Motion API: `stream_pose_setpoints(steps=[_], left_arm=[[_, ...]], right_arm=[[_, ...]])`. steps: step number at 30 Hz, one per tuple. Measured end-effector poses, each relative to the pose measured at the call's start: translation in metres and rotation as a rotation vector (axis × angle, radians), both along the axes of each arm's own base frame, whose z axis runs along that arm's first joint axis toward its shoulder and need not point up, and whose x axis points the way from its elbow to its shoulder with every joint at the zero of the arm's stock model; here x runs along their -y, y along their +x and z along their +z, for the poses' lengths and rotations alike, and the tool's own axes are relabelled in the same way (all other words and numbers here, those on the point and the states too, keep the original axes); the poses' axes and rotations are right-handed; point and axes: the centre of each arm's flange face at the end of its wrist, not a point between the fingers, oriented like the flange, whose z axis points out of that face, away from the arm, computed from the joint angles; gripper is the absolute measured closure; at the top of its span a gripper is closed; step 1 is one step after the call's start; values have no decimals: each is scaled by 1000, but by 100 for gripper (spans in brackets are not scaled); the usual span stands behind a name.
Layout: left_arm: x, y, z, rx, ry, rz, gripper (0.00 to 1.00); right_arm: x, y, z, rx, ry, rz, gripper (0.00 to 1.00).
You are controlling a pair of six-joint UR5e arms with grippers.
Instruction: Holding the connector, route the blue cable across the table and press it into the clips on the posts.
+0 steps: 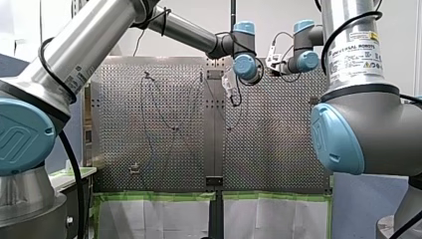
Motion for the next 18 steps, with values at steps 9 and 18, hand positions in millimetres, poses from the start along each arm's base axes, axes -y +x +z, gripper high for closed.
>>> stream_pose_setpoints(steps=[9, 18], left_arm=[[-13, -37, 29, 29, -166, 31, 0], [-54, -41, 53, 74, -294, 134, 0]], right_arm=[[-1, 2, -1, -1, 2, 4, 100], [-2, 4, -1, -1, 1, 10, 100]])
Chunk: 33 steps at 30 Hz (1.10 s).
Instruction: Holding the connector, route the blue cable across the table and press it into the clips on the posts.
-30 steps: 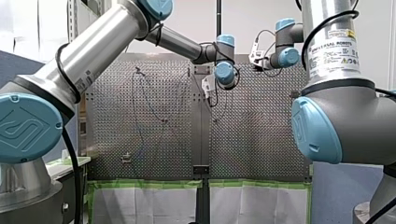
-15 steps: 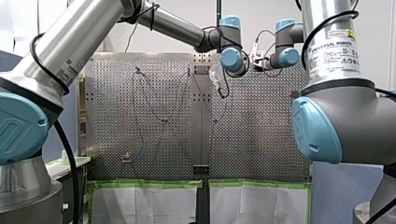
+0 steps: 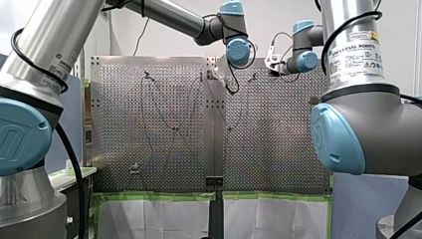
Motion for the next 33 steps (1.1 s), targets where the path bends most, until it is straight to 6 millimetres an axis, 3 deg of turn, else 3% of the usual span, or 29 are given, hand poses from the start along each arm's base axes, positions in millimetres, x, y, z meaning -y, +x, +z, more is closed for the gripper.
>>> stream_pose_setpoints(steps=[5, 8, 17, 33], left_arm=[[-22, -2, 10, 23, -57, 47, 0], [-25, -1, -2, 18, -71, 60, 0], [-29, 18, -93, -45, -20, 128, 0], [-87, 77, -239, -131, 187, 196, 0]], right_arm=[[0, 1, 0, -2, -1, 1, 100], [-1, 1, 0, -5, -2, 2, 100], [-5, 8, 0, -10, 1, 14, 100], [-5, 8, -1, -10, 1, 13, 100]])
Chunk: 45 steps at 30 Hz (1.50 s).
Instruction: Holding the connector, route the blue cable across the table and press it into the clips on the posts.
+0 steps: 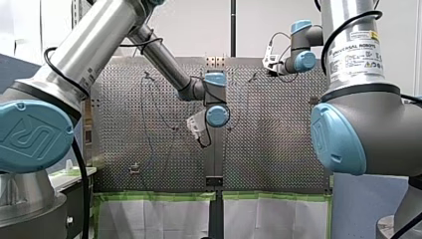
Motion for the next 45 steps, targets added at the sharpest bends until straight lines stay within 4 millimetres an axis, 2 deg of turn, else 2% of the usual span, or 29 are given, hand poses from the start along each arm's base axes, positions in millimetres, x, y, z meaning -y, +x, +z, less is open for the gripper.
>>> stream_pose_setpoints(steps=[7, 11, 27, 40, 45], left_arm=[[-34, 15, -29, -4, 1, 0, 0], [-44, 10, -42, -4, 4, -3, 0], [-44, -54, -85, -4, -26, -70, 0], [-70, -100, -117, -6, -34, -43, 0], [-76, -107, -122, -6, -32, -39, 0]], right_arm=[[-1, 1, 0, 0, 0, 0, 100], [0, 1, 0, 0, 1, -3, 100], [0, -1, 0, -3, -1, -12, 100], [0, 1, -1, -3, 3, -13, 100], [-1, 1, -1, -4, 4, -13, 100]])
